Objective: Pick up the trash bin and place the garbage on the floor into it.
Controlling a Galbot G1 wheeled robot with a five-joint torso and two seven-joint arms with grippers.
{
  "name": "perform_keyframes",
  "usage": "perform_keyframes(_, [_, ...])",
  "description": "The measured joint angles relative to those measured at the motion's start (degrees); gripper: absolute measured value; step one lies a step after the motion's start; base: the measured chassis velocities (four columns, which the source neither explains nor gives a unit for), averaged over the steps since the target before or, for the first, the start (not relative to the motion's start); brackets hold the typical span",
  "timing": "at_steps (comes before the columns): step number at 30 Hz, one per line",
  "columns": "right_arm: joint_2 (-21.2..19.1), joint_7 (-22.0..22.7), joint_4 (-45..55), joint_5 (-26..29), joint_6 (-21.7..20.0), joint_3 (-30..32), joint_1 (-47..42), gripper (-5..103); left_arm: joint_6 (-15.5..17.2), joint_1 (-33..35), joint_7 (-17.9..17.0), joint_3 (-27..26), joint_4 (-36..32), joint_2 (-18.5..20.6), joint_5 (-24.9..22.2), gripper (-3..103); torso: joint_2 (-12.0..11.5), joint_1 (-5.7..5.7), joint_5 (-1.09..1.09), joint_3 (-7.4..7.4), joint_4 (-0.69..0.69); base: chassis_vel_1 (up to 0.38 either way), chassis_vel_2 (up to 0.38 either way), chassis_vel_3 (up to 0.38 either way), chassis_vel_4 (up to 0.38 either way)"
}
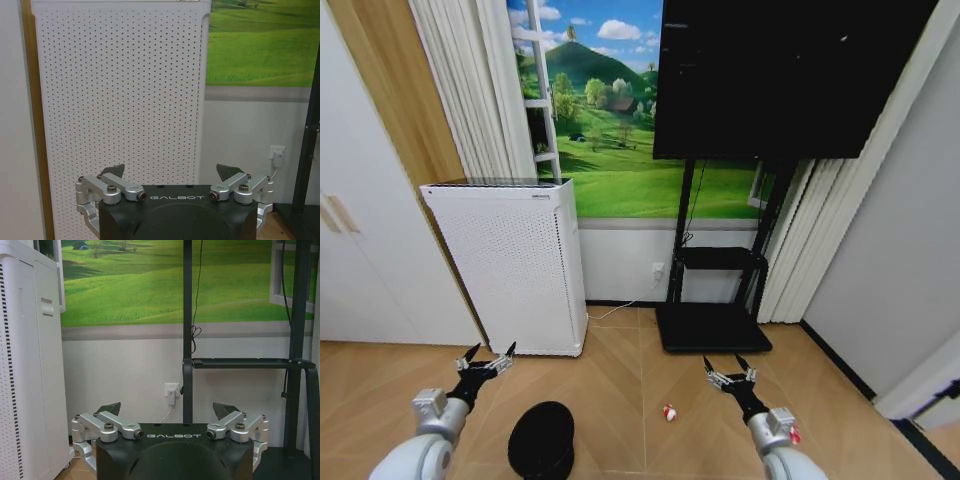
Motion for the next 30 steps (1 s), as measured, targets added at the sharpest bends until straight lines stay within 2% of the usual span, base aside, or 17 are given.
perform_keyframes(20, [-0.06, 0.02, -0.21, 0.05, 0.2, 0.36, 0.13, 100, -0.03, 0.17, 0.27, -0.22, -0.48, -0.46, 1.75, 100, -5.02, -2.02, 0.0, -2.99, 0.0, 0.0, 0.0, 0.0, 0.0])
perform_keyframes(30, [-0.13, 0.08, -0.37, 0.3, 0.41, 0.48, 0.1, 100, 0.03, 0.11, -0.3, -0.03, -0.72, -0.54, 1.14, 100, -7.32, -2.9, 0.0, -4.41, 0.0, 0.0, 0.0, 0.0, 0.0])
